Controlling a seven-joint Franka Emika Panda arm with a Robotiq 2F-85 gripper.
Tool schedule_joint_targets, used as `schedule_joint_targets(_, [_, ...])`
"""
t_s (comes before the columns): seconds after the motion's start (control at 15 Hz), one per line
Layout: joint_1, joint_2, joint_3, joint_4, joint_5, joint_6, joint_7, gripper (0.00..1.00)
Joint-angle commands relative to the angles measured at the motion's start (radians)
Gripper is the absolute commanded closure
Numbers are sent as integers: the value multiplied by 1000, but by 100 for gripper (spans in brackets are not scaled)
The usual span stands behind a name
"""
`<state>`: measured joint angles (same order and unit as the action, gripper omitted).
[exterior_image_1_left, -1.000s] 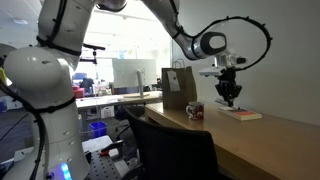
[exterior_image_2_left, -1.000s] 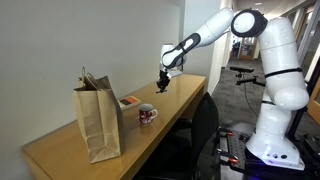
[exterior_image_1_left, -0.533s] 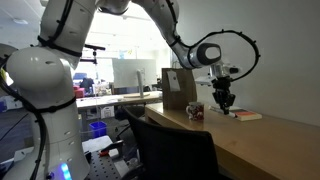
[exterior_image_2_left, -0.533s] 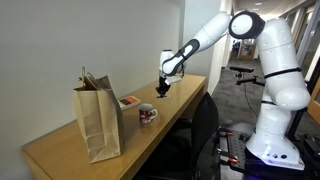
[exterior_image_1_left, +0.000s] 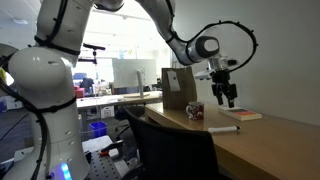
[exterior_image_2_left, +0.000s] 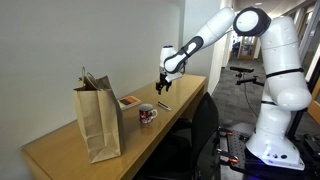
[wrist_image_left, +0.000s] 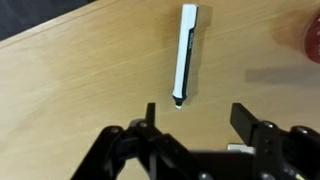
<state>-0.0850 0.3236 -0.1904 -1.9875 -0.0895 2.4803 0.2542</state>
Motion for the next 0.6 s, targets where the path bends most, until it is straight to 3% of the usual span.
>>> schedule_joint_targets(0.0, [-2,-151,35,-52,34,-198,-70,0])
schedule_joint_targets(0.2, [5,-249,64,-40,32,-375,-112,0])
schedule_joint_targets(0.53, [17,-336,101,-25,18,-472,-138,0])
